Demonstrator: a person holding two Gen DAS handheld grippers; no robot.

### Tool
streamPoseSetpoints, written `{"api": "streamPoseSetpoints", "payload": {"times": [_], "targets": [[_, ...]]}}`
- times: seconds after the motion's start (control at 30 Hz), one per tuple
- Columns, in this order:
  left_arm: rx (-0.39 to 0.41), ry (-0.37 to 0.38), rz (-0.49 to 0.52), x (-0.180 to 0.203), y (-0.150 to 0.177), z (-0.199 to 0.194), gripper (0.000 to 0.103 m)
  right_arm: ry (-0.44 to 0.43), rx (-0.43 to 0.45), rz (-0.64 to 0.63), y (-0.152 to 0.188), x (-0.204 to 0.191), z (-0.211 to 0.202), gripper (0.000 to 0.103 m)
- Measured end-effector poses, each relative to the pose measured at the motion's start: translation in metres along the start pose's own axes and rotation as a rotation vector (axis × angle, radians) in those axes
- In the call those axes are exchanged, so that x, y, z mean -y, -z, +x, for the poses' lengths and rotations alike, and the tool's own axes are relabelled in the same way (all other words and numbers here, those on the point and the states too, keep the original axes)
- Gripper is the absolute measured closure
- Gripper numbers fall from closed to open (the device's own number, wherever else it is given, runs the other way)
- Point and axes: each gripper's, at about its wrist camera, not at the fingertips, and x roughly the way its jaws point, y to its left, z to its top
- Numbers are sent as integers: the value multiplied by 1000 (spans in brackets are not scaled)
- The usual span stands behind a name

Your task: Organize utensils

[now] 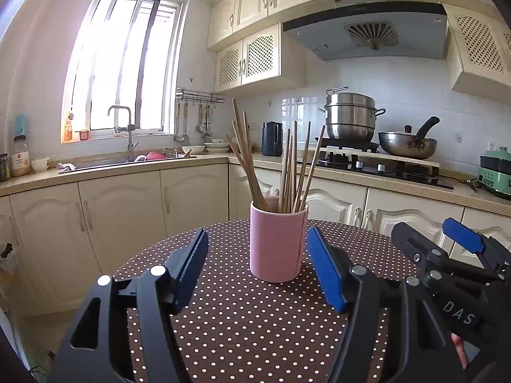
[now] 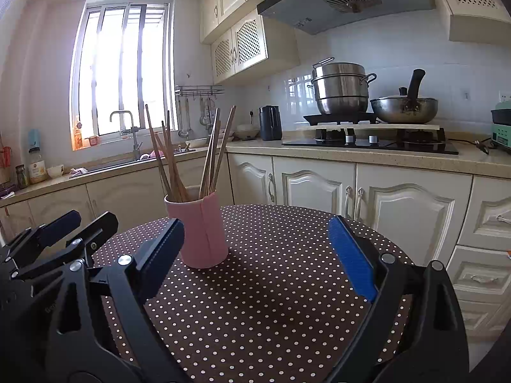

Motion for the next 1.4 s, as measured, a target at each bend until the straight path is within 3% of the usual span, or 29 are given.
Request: {"api": "streamPoseSetpoints", "payload": {"times": [1.4], "targets": [[-13, 4, 2, -3, 3, 1, 39, -8, -34, 14, 4, 1, 6, 12]]}}
